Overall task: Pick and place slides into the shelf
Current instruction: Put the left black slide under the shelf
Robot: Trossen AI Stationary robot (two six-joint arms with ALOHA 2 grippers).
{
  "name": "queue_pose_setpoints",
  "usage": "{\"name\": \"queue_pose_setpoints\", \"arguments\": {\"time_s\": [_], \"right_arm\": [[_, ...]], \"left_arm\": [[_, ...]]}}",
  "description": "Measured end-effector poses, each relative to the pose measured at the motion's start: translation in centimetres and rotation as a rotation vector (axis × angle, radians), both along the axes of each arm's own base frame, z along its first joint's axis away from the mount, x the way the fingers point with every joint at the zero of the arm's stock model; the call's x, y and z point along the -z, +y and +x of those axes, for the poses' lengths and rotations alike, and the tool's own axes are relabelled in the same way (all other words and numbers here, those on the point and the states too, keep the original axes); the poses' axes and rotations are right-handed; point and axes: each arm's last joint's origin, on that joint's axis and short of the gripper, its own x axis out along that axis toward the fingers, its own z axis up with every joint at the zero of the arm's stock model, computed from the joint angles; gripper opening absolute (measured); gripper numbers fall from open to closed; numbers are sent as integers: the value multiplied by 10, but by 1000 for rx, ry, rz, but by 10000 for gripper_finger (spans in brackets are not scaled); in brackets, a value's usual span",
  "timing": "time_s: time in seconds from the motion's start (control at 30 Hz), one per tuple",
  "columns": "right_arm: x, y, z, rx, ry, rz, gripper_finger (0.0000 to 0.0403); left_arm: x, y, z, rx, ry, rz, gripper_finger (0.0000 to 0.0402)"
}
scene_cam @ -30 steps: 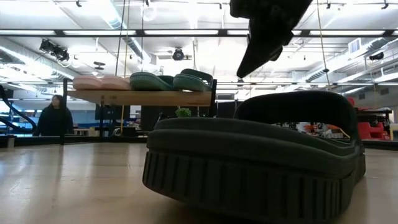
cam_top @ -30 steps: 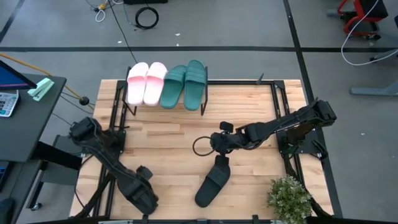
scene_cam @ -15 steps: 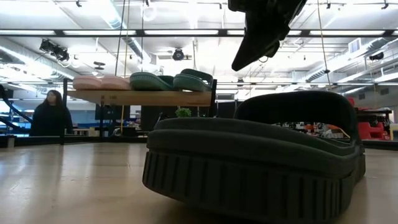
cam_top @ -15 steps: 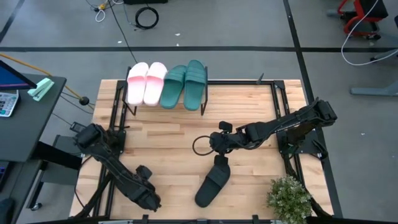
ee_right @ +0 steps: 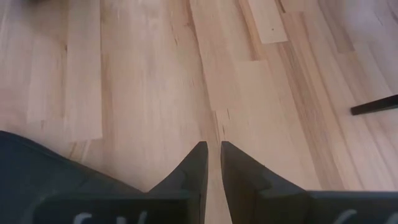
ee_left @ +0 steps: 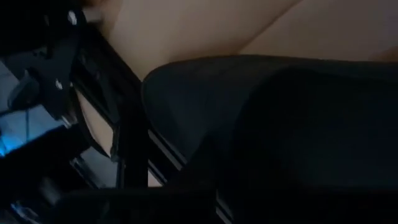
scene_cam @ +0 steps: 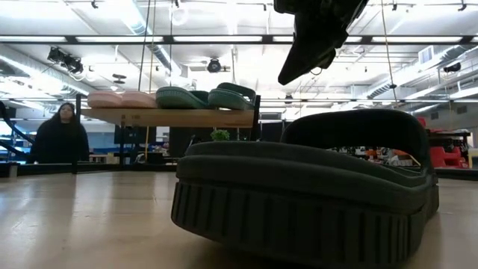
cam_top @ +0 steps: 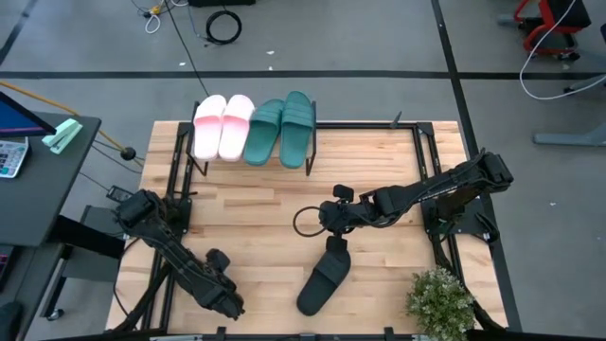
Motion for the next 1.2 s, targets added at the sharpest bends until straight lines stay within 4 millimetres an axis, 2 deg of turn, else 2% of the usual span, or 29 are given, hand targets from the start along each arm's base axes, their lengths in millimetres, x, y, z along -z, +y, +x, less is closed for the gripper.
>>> {"name": "queue_pose_setpoints", "arguments": {"time_s": [0.17, 0.23, 0.37, 0.47, 0.57, 0.7, 0.87, 1.03, 1.2], "right_arm": [[0, 0, 0, 0, 0, 0, 51], [0, 0, 0, 0, 0, -1, 51], [0, 0, 0, -24, 2, -20, 51], [0, -1, 0, -33, 2, -28, 51], [-1, -2, 1, -33, -5, -32, 51], [-1, -6, 3, -18, -13, -34, 51], [-2, -8, 3, -12, -15, -35, 51], [-1, -7, 3, -13, -14, -35, 51], [-1, -8, 3, -14, -8, -36, 51]], "left_arm": [[0, 5, 6, 75, -22, -1, 14], [0, 10, 9, 163, -25, 9, 12], [-3, 23, 12, 388, -47, 158, 12], [-9, 36, 15, 454, -41, 306, 12], [-14, 45, 24, 526, -152, 394, 12], [-17, 65, 39, 536, -136, 447, 12], [-16, 86, 57, 645, -115, 467, 12], [-18, 110, 68, 640, -70, 504, 12], [-17, 123, 75, 609, -76, 527, 12]]}}
